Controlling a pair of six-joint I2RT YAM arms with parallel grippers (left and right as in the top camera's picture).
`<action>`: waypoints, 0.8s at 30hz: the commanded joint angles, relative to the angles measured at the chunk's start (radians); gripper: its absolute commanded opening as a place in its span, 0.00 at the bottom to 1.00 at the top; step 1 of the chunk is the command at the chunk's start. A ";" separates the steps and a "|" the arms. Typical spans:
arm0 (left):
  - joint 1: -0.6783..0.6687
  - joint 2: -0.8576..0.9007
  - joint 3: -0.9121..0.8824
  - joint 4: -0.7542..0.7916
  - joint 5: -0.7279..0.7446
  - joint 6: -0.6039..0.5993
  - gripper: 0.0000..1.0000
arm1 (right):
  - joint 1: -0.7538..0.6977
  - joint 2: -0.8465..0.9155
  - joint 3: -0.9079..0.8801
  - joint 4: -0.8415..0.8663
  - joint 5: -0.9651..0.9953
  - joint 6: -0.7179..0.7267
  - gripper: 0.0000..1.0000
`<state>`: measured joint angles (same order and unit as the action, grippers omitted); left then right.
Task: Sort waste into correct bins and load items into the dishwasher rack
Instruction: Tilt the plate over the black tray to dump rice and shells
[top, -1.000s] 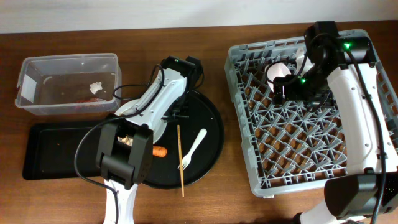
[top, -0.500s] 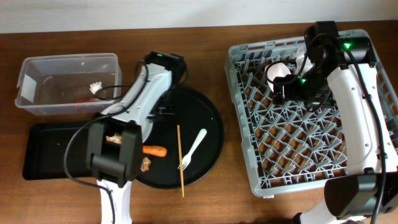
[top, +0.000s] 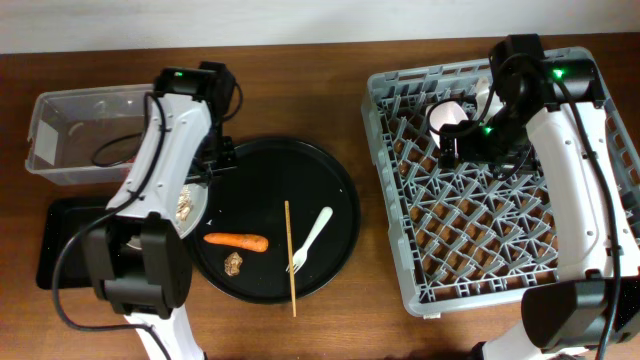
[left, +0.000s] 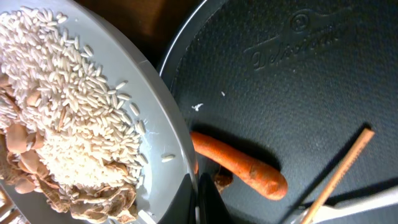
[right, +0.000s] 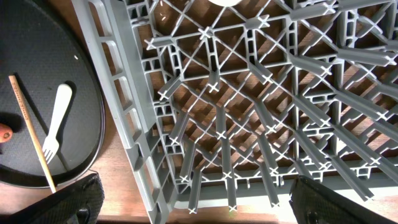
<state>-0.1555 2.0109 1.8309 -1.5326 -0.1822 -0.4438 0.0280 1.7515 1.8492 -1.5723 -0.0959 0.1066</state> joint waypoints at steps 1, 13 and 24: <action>0.049 -0.043 0.019 -0.015 0.066 0.069 0.00 | 0.005 0.005 -0.001 -0.006 0.003 -0.003 0.99; 0.185 -0.051 0.019 -0.016 0.267 0.249 0.00 | 0.005 0.005 -0.001 -0.007 0.021 -0.002 0.99; 0.273 -0.067 0.019 -0.029 0.369 0.341 0.00 | 0.005 0.005 -0.001 -0.011 0.021 -0.002 0.99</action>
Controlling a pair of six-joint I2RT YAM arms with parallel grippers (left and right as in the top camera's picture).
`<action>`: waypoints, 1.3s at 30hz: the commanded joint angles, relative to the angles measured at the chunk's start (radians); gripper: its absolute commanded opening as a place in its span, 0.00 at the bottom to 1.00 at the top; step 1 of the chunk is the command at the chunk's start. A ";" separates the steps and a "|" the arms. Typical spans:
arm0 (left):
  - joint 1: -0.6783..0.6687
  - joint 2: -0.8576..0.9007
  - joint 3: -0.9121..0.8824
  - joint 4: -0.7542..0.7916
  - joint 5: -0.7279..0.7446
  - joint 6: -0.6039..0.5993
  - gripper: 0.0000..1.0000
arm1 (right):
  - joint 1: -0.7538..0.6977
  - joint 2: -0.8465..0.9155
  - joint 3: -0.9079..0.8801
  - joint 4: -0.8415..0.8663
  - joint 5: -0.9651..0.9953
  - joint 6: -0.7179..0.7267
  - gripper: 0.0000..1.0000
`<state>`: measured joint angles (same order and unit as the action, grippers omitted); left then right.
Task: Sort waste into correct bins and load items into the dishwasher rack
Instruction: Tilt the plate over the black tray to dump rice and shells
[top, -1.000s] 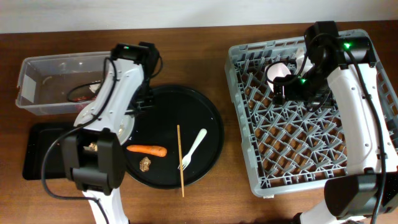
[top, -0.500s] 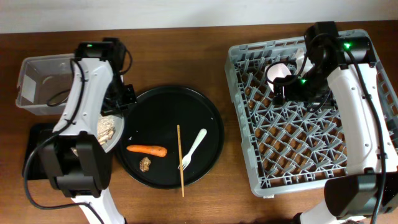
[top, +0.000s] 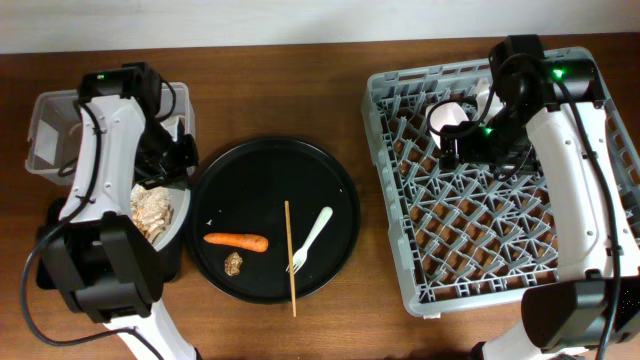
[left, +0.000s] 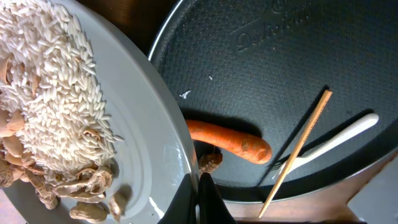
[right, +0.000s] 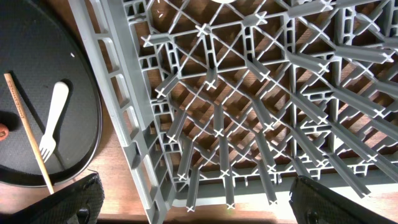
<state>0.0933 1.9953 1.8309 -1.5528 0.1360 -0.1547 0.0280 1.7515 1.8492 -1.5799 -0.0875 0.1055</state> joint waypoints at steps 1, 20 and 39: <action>0.034 -0.053 0.019 -0.009 0.081 0.076 0.00 | 0.005 0.005 -0.001 -0.003 0.013 -0.001 0.99; 0.100 -0.068 0.018 -0.069 0.202 0.187 0.00 | 0.005 0.005 -0.001 -0.014 0.013 -0.001 0.98; 0.191 -0.218 -0.236 0.071 0.247 0.213 0.00 | 0.005 0.005 -0.001 -0.022 0.013 -0.001 0.99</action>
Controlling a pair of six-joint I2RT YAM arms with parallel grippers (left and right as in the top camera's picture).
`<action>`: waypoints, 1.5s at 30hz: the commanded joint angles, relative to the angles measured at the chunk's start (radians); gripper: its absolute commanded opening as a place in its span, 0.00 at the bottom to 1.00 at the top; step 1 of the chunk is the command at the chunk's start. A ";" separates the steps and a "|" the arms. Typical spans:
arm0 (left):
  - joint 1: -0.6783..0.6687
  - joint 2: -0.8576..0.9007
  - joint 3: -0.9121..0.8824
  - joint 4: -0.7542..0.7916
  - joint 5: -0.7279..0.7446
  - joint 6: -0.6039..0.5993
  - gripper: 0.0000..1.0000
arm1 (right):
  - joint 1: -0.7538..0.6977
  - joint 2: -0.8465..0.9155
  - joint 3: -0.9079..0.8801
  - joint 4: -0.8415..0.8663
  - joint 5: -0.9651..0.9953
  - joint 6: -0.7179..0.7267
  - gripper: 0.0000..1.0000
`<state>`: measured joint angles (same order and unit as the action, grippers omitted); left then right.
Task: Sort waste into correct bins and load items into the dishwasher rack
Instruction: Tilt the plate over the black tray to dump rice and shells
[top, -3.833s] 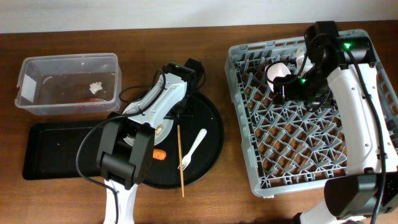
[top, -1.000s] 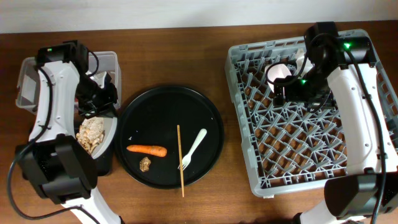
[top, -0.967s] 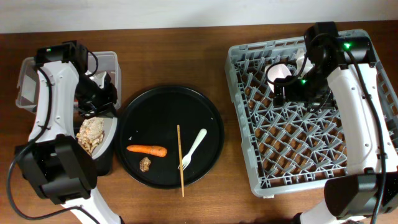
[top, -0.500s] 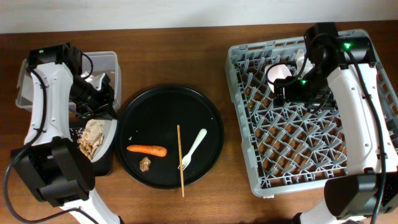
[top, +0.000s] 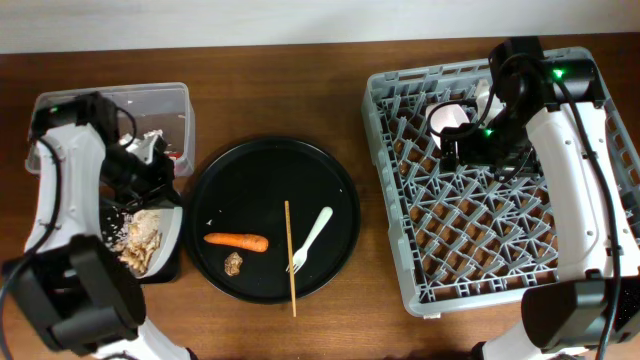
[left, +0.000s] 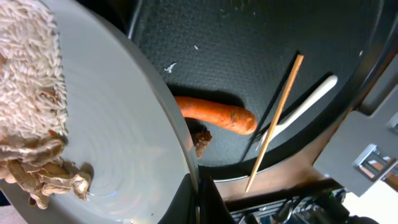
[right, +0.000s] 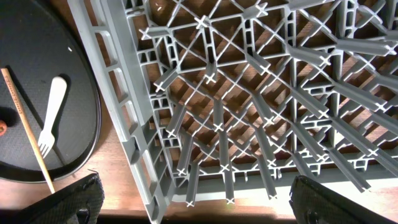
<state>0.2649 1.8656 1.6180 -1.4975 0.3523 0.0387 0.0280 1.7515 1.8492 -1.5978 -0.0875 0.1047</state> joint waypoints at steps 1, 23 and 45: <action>0.021 -0.101 -0.029 0.021 0.034 0.019 0.00 | 0.005 0.005 -0.001 -0.005 0.013 0.000 0.99; 0.169 -0.166 -0.230 0.157 0.410 0.222 0.00 | 0.005 0.005 -0.001 -0.011 0.013 0.000 0.99; 0.433 -0.168 -0.241 0.024 0.780 0.510 0.00 | 0.005 0.005 -0.001 -0.013 0.013 0.000 0.99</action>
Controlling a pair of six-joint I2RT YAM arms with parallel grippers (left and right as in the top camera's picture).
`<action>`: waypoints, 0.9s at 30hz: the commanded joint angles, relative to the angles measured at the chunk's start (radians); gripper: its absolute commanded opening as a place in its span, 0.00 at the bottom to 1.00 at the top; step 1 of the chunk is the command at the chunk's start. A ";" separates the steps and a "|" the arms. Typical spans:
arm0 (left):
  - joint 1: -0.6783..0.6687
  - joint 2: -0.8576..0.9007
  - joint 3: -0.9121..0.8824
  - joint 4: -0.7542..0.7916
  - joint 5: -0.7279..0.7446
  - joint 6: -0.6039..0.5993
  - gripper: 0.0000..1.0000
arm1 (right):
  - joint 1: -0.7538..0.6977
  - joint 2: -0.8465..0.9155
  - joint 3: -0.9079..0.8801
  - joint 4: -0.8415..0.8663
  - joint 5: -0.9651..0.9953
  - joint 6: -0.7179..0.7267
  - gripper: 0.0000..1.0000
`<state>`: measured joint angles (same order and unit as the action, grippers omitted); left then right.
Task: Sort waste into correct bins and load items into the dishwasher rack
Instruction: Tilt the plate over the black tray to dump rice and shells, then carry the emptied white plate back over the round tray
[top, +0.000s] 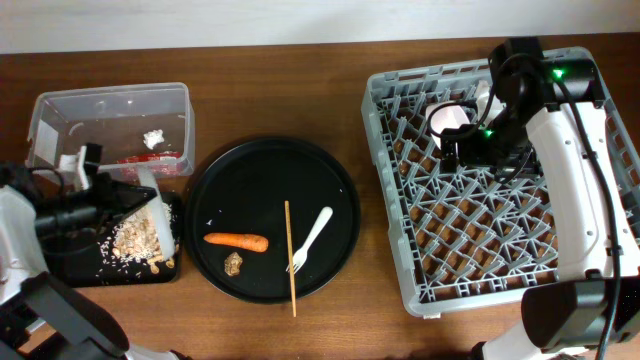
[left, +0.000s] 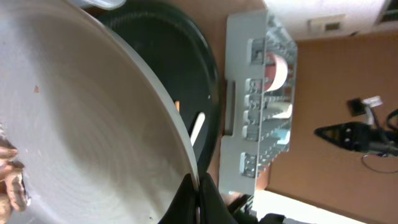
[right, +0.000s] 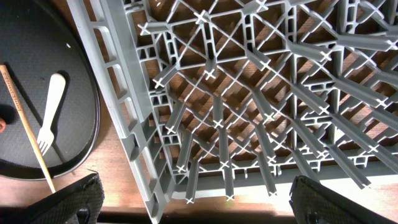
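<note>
My left gripper (top: 122, 202) is shut on the rim of a grey plate (top: 152, 206), which stands almost on edge over the black bin (top: 60, 262). Rice and peanut shells (top: 135, 240) lie in that bin. In the left wrist view the plate (left: 81, 118) looks nearly bare, with the fingers (left: 189, 198) pinching its rim. The round black tray (top: 255, 170) holds a carrot (top: 236, 240), a chopstick (top: 289, 258), a white fork (top: 311, 238) and a brown scrap (top: 233, 263). My right gripper (top: 470, 145) hangs open over the dishwasher rack (top: 490, 240), its fingers (right: 78, 200) wide apart.
A clear plastic bin (top: 110, 120) with a few scraps stands behind the black bin. A white cup (top: 450, 115) sits in the rack's far part. The right wrist view shows the rack's near wall (right: 124, 124) and the tray with fork (right: 50, 118) beside it.
The plate has gone from tilted, with rice and shells on it, to almost on edge. The food now lies in the black bin. My left arm sits further left. The right arm is unchanged.
My left gripper held the plate of rice and shells at the round tray's left edge. Then the plate was over the black bin, then tilted there with the food bunched low. Now it is upended and the food lies in the bin. The right gripper stayed open over the rack.
</note>
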<state>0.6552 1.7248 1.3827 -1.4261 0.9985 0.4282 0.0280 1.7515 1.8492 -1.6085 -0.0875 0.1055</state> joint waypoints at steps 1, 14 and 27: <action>0.061 -0.027 -0.006 -0.081 0.180 0.210 0.00 | 0.005 0.005 -0.001 -0.003 0.013 -0.001 0.99; 0.114 -0.016 -0.006 -0.042 0.237 0.134 0.00 | 0.005 0.005 -0.001 -0.008 0.021 -0.001 0.99; 0.114 -0.016 -0.006 -0.067 0.237 0.170 0.00 | 0.005 0.005 -0.001 -0.007 0.021 -0.001 0.98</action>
<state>0.7654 1.7222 1.3769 -1.4963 1.2049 0.5823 0.0280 1.7515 1.8492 -1.6157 -0.0765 0.1047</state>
